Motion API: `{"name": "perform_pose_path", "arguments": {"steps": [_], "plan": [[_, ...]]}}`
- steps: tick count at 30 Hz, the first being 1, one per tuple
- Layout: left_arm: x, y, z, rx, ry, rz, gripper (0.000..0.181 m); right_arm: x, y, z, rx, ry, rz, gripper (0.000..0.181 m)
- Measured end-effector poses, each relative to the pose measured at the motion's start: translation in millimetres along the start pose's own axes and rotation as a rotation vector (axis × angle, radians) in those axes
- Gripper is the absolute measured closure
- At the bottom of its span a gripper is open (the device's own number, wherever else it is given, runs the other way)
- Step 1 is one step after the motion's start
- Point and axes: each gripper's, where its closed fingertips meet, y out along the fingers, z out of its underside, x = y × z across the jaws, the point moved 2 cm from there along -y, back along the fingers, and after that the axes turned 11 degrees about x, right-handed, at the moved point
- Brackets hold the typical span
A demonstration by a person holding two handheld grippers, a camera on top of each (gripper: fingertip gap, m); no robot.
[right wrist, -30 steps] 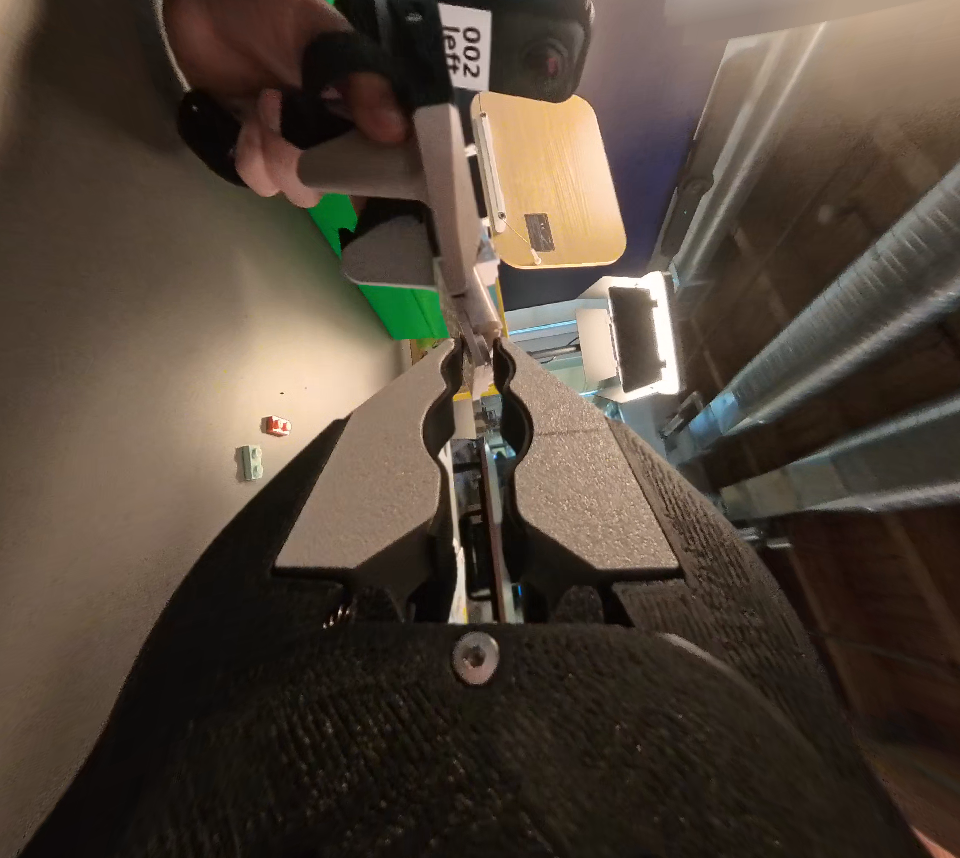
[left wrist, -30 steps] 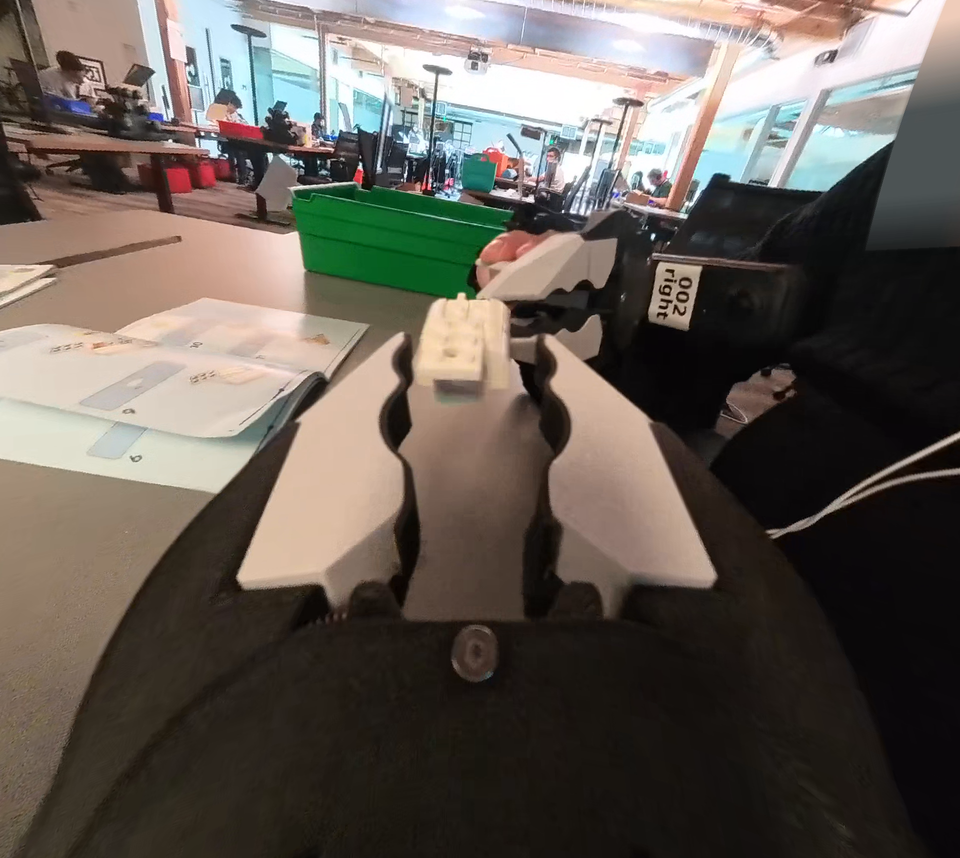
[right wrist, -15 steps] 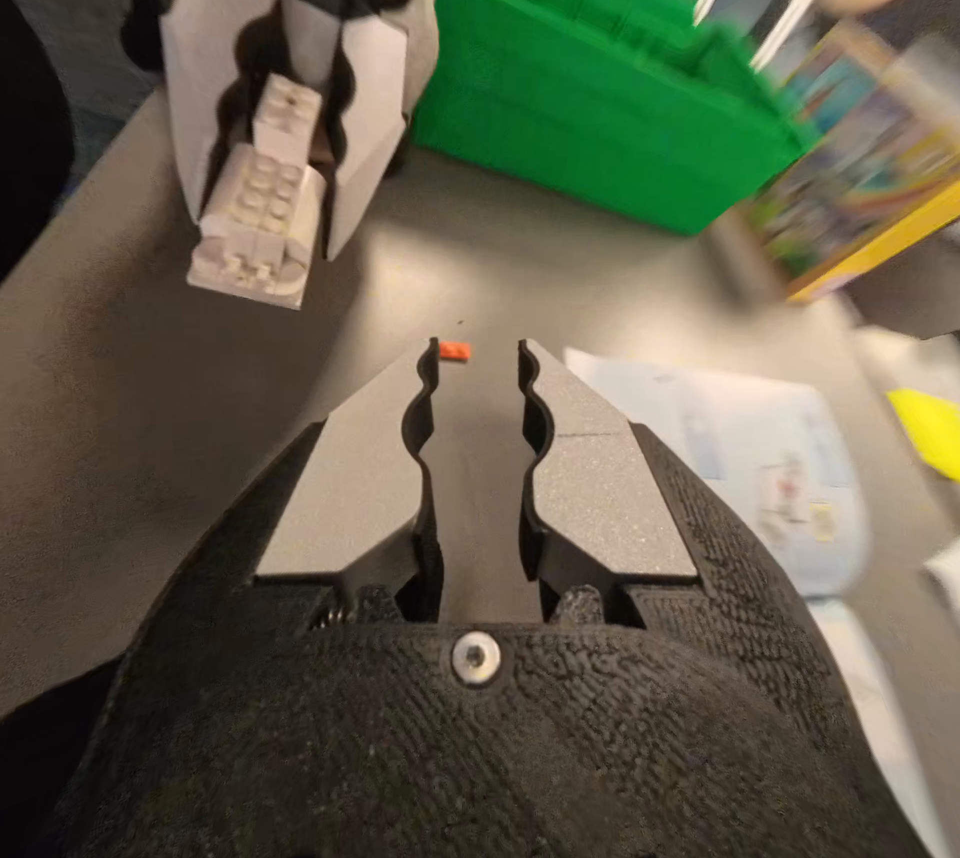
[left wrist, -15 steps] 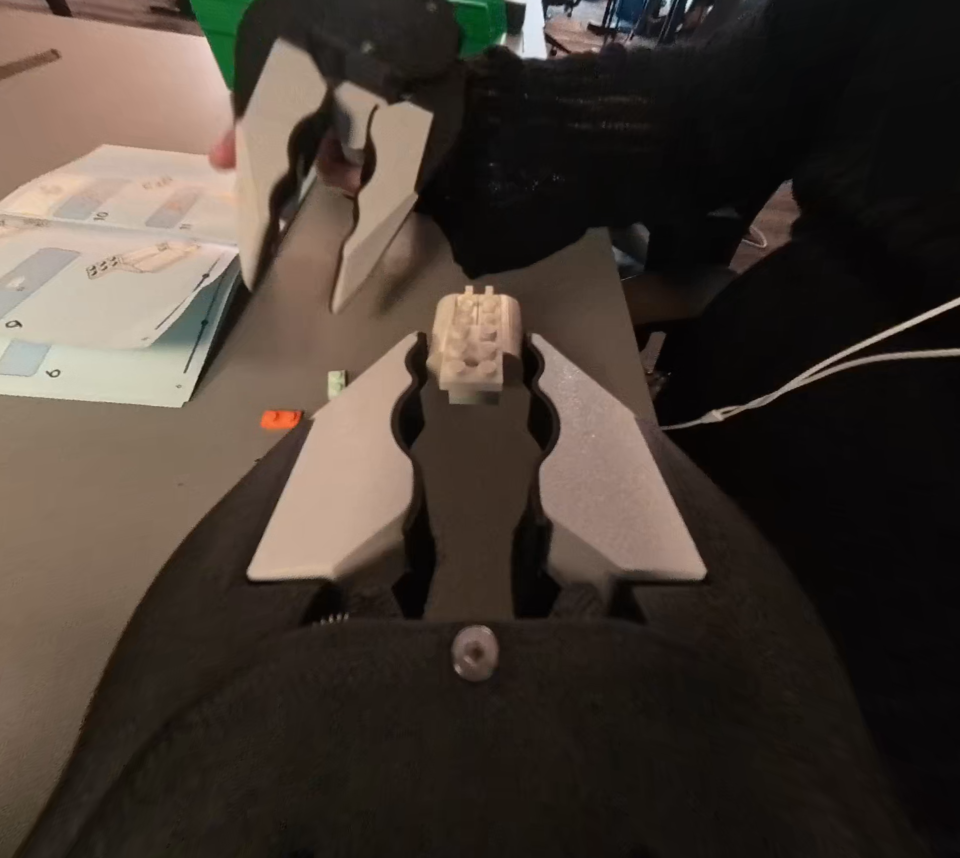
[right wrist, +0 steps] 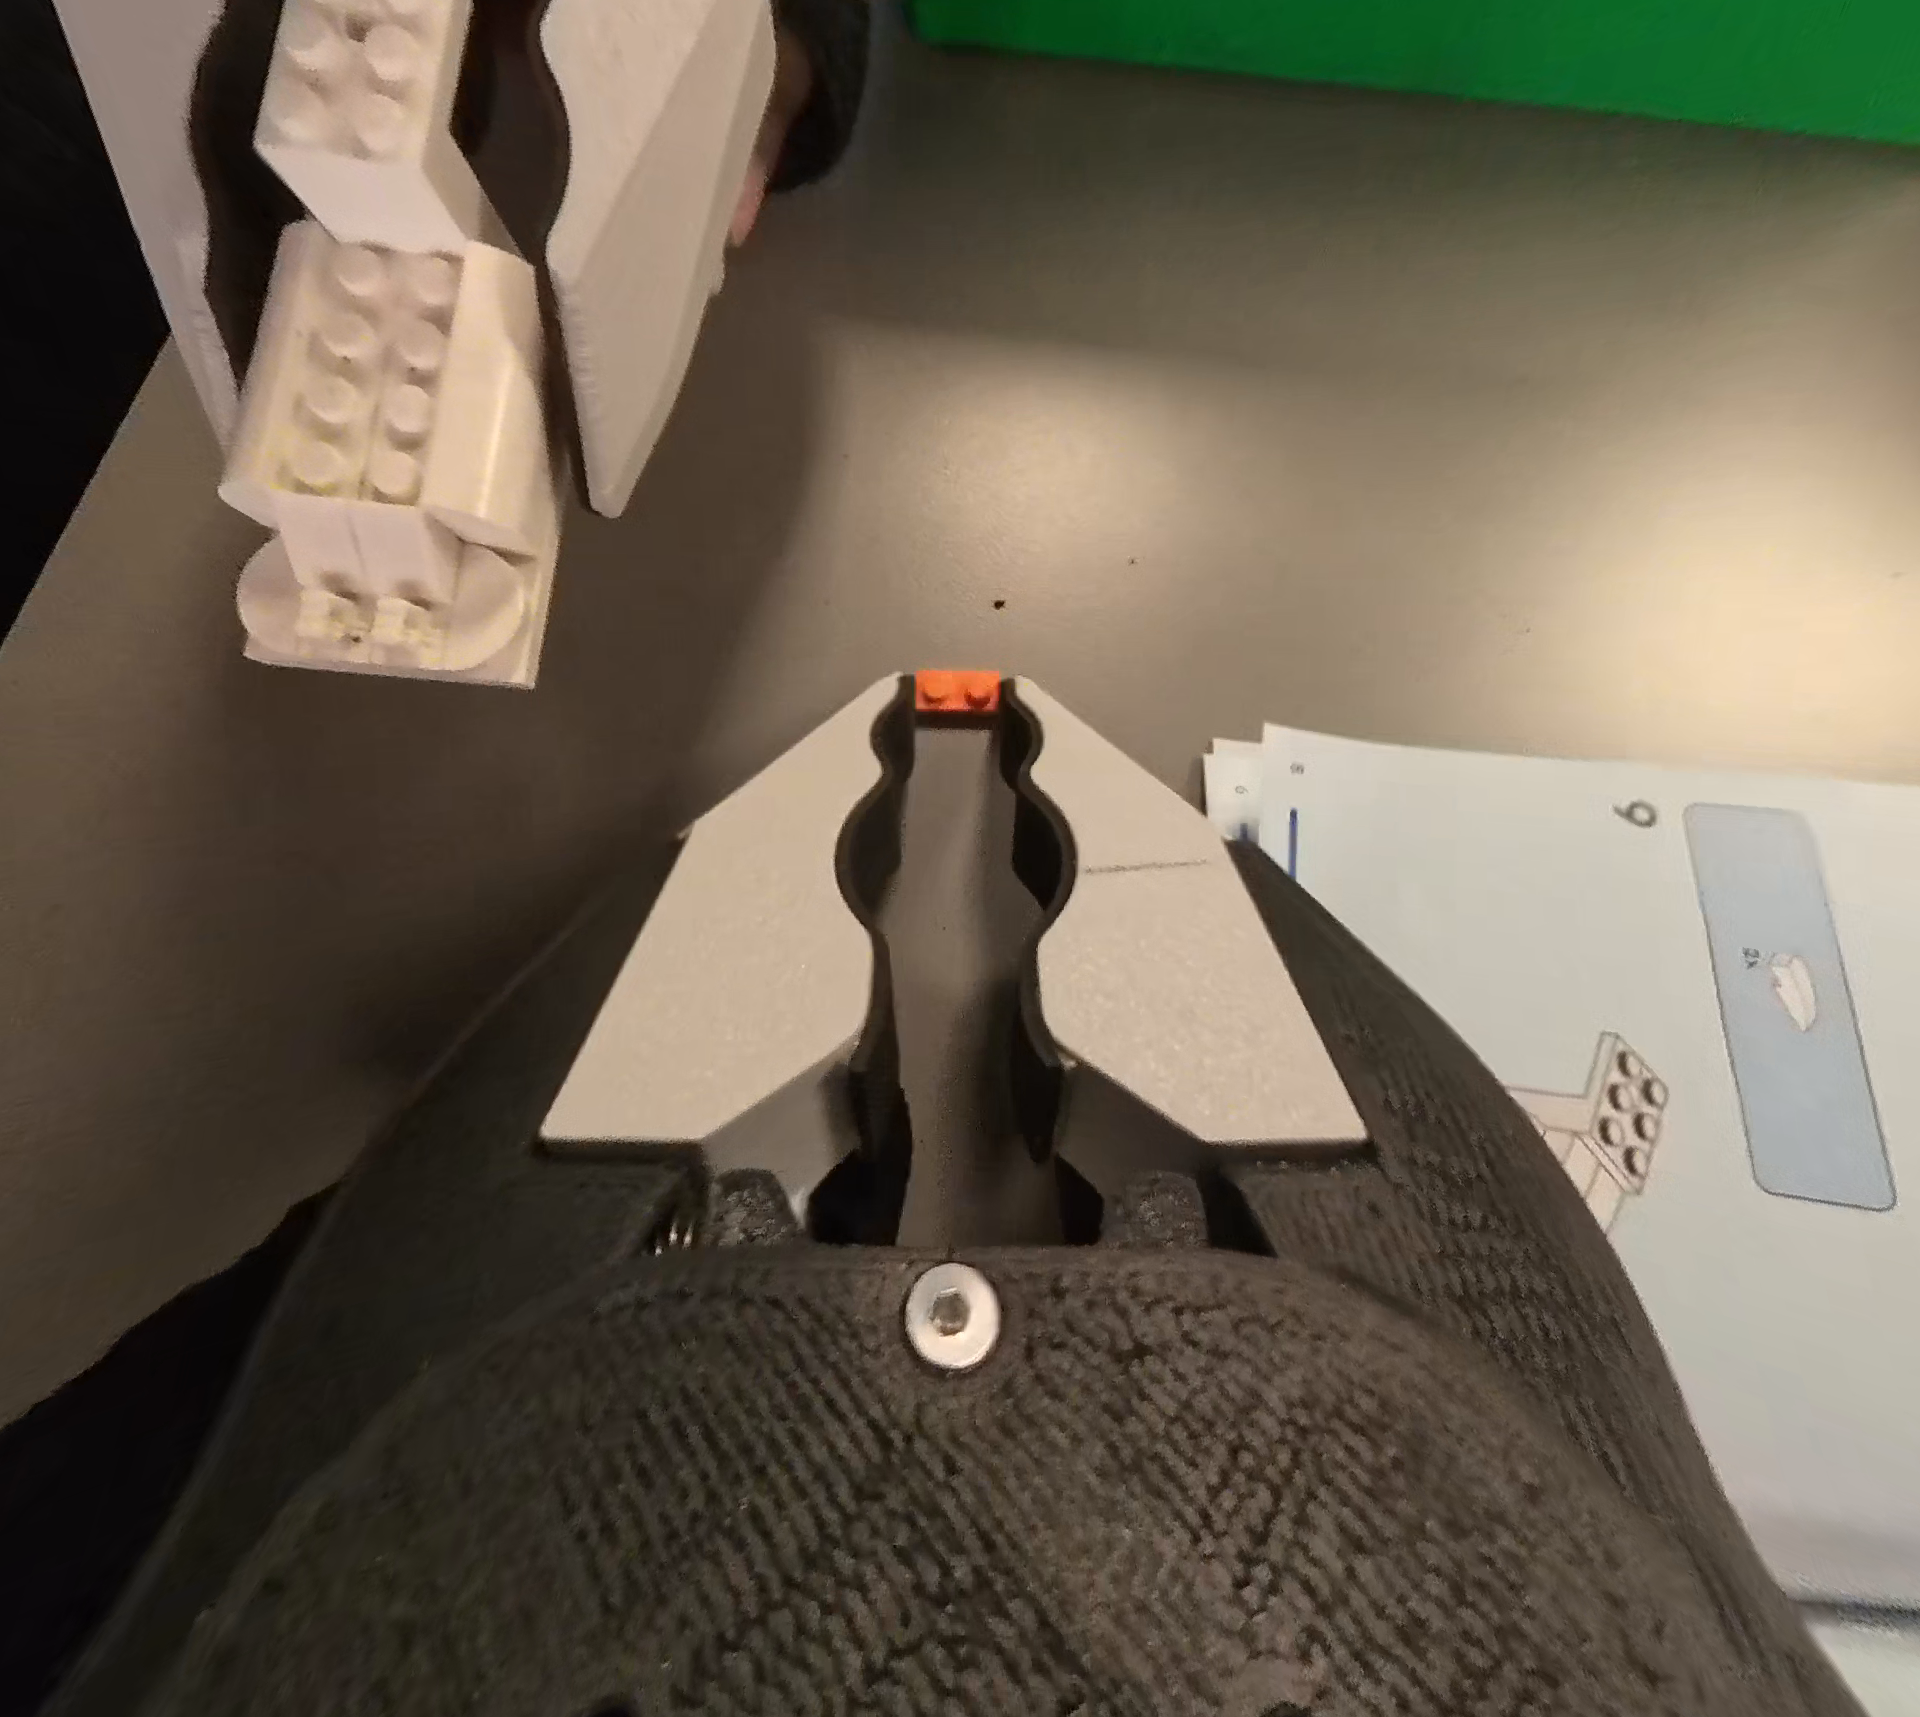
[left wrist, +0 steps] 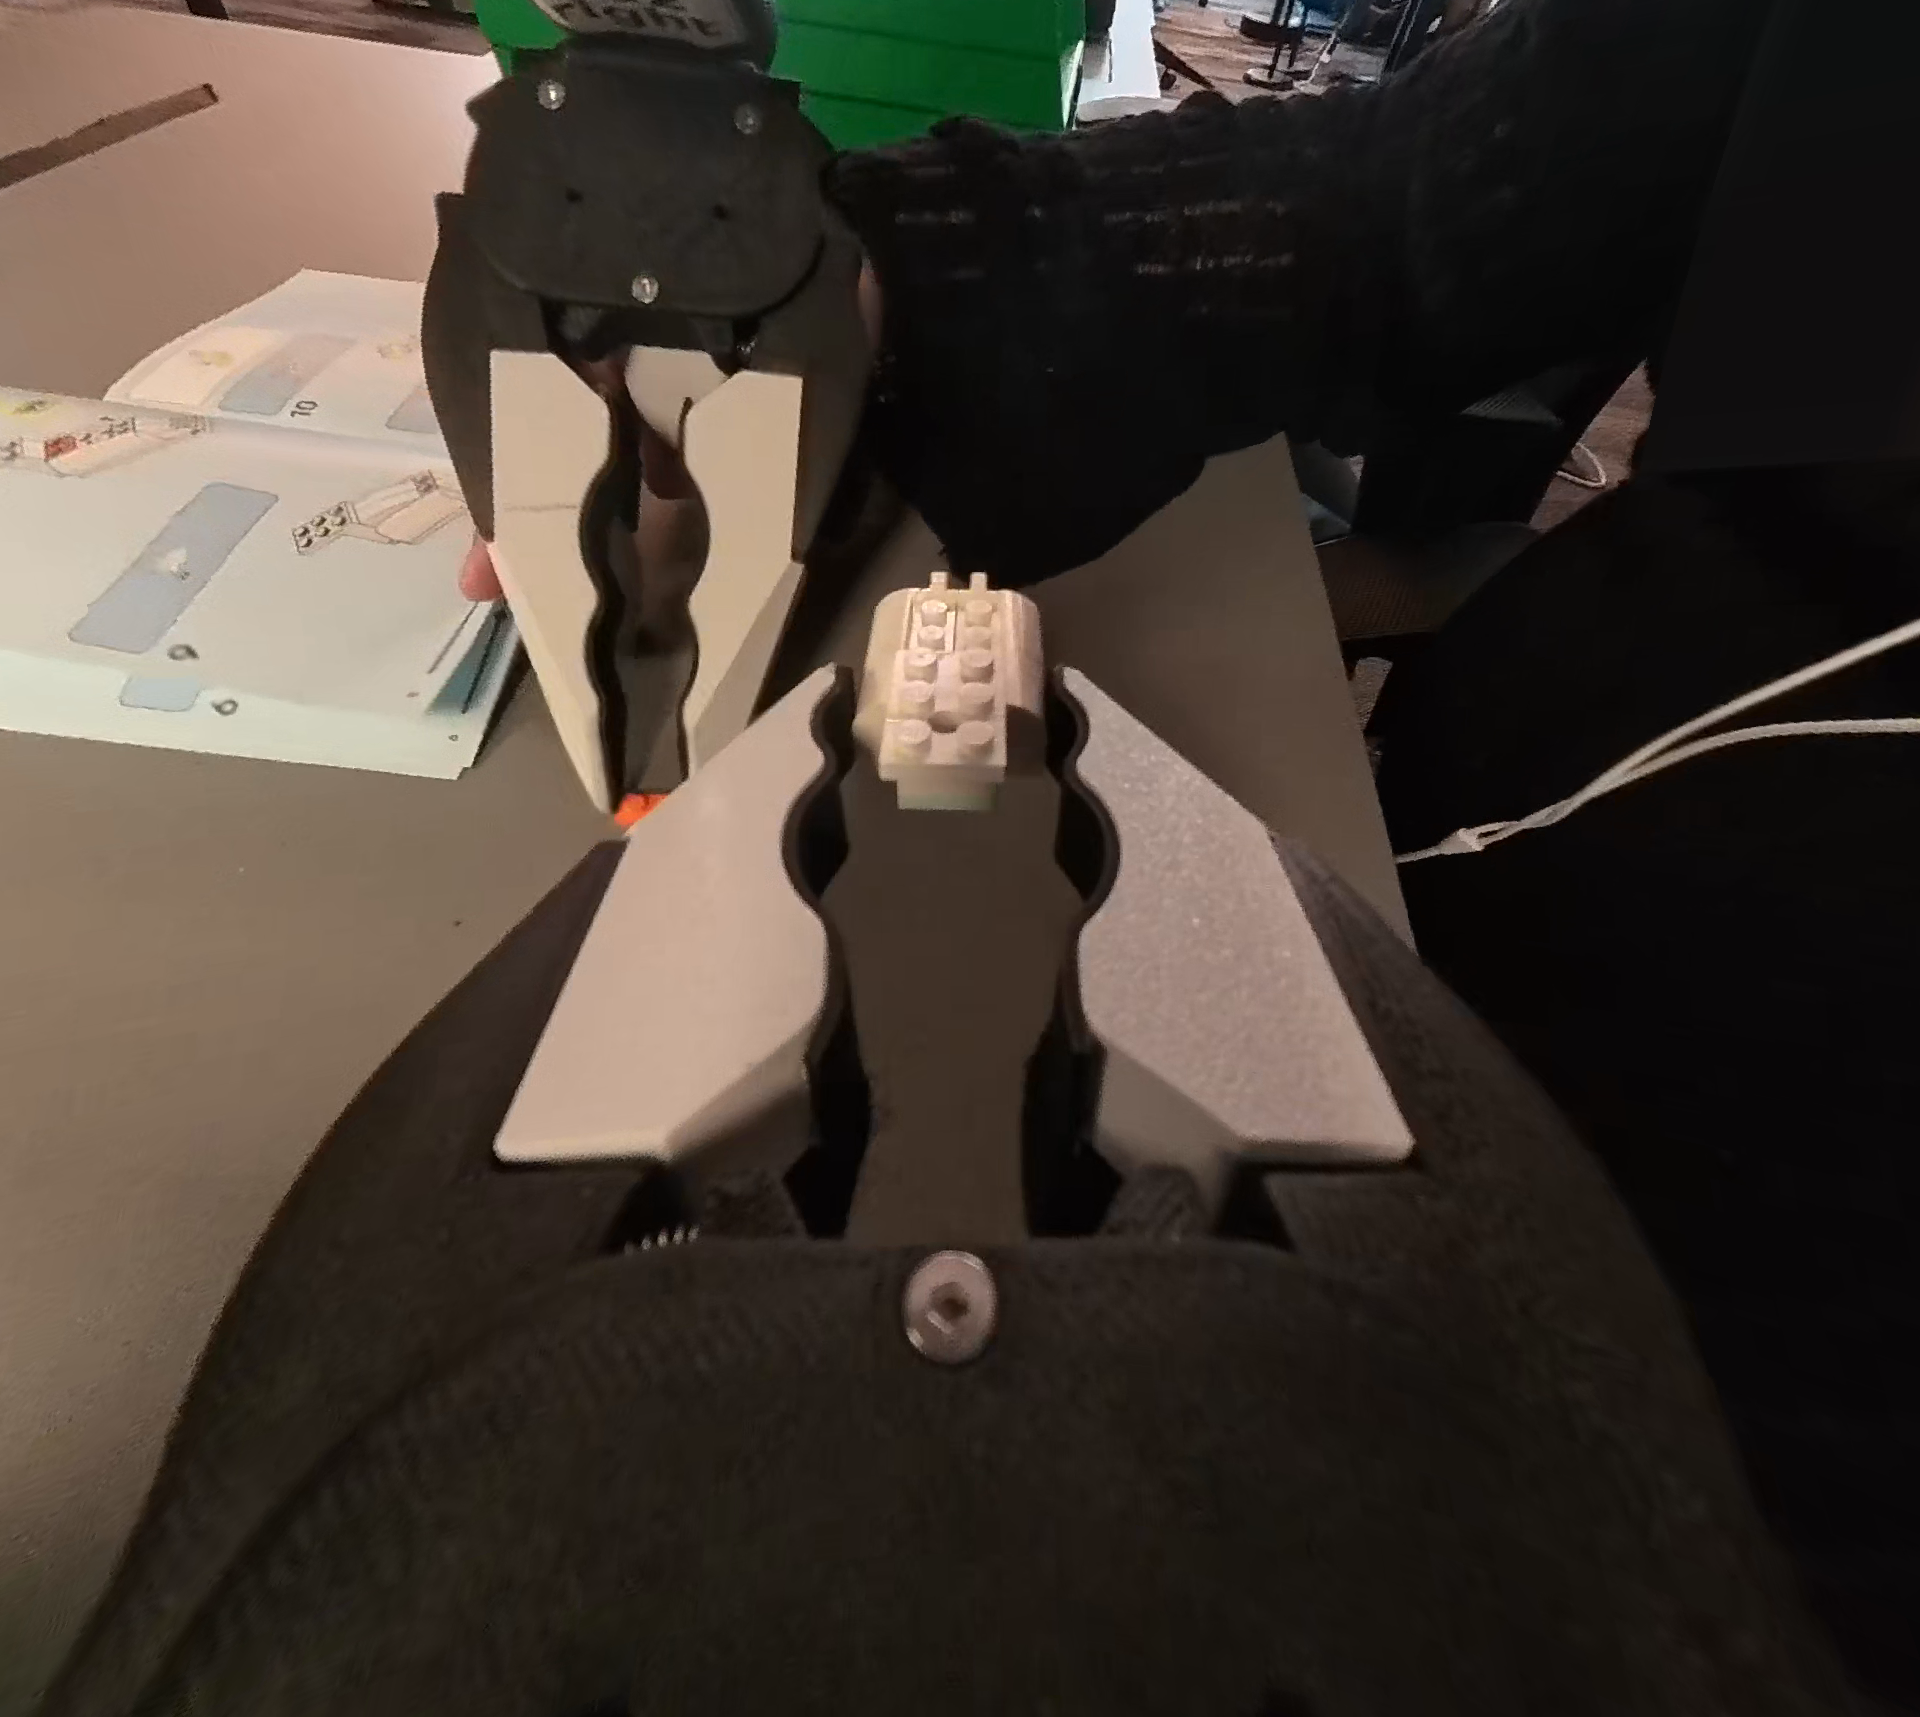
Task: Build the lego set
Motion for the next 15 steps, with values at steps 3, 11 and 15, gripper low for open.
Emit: {"name": "perform_pose_path", "arguments": {"steps": [3,11,15], "plan": [[2,0,0,-0.002,0.015,-0.026,0.146,-5,-5,-4,0.007,-0.020,0.048,0.167],[6,-10,-12,-0.126,0.037,-0.068,0.146,26,-74,-74,-0.266,-0.015,-0.022,0.168],[4,-15,-18,-0.182,0.036,-0.059,0.146,49,-73,-88,-0.183,-0.069,-0.027,0.168]]}}
